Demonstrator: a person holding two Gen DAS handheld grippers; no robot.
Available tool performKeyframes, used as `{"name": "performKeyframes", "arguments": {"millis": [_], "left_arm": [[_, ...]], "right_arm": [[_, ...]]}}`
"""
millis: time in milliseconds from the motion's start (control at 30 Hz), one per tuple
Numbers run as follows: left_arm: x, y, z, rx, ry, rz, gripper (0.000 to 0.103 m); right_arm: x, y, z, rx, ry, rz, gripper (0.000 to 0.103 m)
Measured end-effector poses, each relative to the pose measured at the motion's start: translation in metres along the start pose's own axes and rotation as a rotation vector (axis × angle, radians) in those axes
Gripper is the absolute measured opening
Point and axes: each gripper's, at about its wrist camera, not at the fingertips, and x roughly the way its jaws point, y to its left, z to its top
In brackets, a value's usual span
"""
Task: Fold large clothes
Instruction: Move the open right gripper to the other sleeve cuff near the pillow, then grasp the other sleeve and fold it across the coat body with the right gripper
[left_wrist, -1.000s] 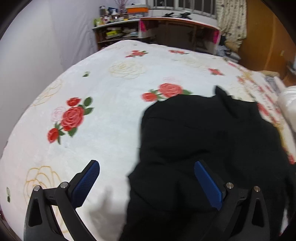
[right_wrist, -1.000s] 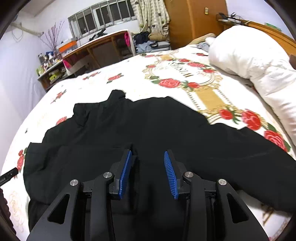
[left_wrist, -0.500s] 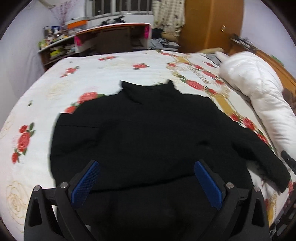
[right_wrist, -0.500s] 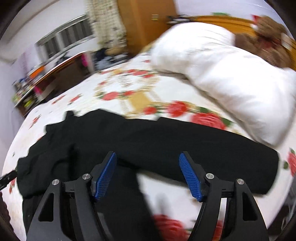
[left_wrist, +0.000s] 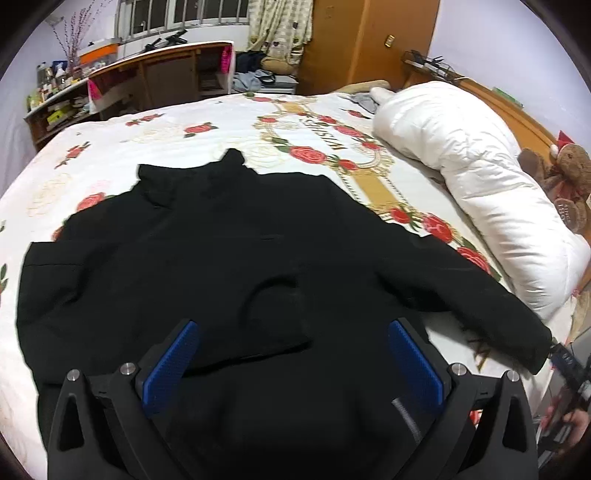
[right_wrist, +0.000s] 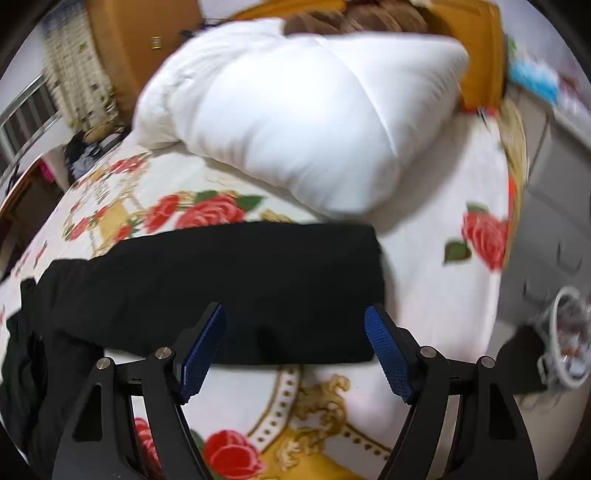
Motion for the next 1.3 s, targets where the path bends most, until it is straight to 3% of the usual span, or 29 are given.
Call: {"name": "performKeyframes", "arguments": {"millis": [200,400,733,900,1067,1300], "left_arm": [[0.018,-0.029,0.002,0.065,0.011,0.009,0.103],[0.026,-0.044,0.005,0.097,0.039,-0.012,0.103],[0.031,-0.055,0.002,0.087,0.074,-0.048,0.103],[0.029,-0.063,0.000,0.121,0.061,-0.029,0.103],[0.024,-0.068,0.000,0.137,0.060,-0.042,0.103],[0.014,-0.067,0.001,0.152,0.050,-0.053,0.103]], "right_arm": [[0.029,-0.024,-0.003,0.080,0.059,0.005,0.078],[0.046,-0.040,-0.001,0.154,0.089,0.066,0.083],[0.055,-0.033,-0.005,0.129,0.123,0.099,0.082],[0.048,-0.029,-0.005,0.102,0.099,0.101,0.062],[0.034,-0.015,-0.001,0.028,0.041,0.121,0.031],[-0.004,0.017,0.010,-0.081,-0.073,0.163,0.024]]}}
